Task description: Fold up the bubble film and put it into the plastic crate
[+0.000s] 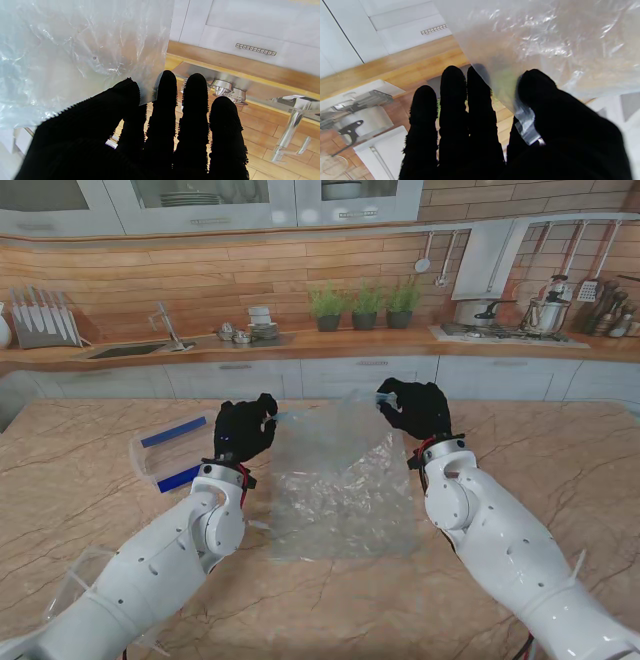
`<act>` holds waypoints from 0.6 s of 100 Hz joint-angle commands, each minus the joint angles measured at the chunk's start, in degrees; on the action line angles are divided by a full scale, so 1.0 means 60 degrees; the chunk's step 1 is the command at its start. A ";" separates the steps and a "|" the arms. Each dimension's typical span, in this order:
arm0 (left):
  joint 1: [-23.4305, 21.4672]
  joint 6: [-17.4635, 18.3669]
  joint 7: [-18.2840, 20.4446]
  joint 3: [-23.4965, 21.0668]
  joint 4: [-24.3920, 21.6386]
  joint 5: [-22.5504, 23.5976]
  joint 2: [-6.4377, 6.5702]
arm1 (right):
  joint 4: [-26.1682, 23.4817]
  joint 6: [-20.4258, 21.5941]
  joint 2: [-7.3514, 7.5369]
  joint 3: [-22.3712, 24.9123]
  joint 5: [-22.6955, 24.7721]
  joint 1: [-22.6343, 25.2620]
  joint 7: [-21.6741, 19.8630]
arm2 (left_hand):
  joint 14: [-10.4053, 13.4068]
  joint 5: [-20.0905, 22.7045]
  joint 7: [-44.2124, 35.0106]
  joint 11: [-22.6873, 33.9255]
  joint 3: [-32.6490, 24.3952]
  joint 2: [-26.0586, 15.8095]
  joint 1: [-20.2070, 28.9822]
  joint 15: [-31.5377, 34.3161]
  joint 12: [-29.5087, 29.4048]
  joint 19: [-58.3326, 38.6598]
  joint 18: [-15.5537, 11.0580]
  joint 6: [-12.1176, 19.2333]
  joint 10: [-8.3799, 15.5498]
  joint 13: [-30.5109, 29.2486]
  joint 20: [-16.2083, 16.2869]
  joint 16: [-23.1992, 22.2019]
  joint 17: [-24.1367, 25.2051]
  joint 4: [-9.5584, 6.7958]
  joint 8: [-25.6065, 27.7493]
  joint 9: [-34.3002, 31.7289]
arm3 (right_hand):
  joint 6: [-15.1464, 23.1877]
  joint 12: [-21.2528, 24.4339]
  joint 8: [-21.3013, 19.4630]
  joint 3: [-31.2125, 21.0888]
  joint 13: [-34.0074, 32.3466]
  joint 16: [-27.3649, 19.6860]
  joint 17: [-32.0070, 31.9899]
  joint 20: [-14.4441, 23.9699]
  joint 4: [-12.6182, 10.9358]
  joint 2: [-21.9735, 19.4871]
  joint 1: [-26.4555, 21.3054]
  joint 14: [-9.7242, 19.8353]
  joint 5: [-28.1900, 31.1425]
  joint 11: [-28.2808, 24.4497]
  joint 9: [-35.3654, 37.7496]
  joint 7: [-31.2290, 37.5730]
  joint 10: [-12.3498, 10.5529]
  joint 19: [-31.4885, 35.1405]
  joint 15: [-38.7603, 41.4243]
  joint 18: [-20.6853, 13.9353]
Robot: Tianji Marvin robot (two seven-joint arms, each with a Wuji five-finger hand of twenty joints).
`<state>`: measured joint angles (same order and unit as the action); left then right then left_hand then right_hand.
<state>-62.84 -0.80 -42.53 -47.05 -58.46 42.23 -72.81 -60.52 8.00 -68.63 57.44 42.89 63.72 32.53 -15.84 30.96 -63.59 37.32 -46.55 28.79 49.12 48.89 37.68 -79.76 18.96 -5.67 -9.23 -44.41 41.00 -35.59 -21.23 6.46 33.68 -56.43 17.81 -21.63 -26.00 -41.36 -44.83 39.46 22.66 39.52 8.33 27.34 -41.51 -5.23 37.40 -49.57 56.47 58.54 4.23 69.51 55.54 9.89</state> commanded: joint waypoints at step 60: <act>-0.0913 0.0570 -0.0293 0.0276 -0.0554 0.2554 0.1167 | -0.0963 0.1005 0.0981 0.0691 0.2684 0.2264 0.0595 | -0.0006 -0.0552 -0.1415 -0.0225 -0.1080 0.0120 -0.0728 -0.0952 0.0562 0.1152 -0.0164 0.0175 -0.0118 0.2370 -0.0311 -0.0258 0.1771 -0.0173 -0.0393 0.2800 | 0.0658 0.0088 0.0375 -0.1184 0.0409 -0.0238 -0.0152 -0.0287 0.0032 0.0717 0.0145 0.0440 -0.0282 -0.0217 0.0019 0.1255 -0.0070 -0.0377 -0.0222 -0.0125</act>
<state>-67.45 1.88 -45.25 -45.50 -60.85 57.73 -66.72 -65.71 13.79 -63.55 61.58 58.12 75.39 36.91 -15.60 27.94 -69.34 36.44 -50.99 28.65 45.65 43.73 41.20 -73.41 18.85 -4.03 -9.21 -32.14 39.77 -36.83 -11.71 6.46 32.16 -41.60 18.93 -21.29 -23.24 -46.03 -44.83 38.70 22.67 38.71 8.33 29.94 -40.59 -4.33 36.15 -49.71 56.47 62.94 3.45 68.07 55.23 9.83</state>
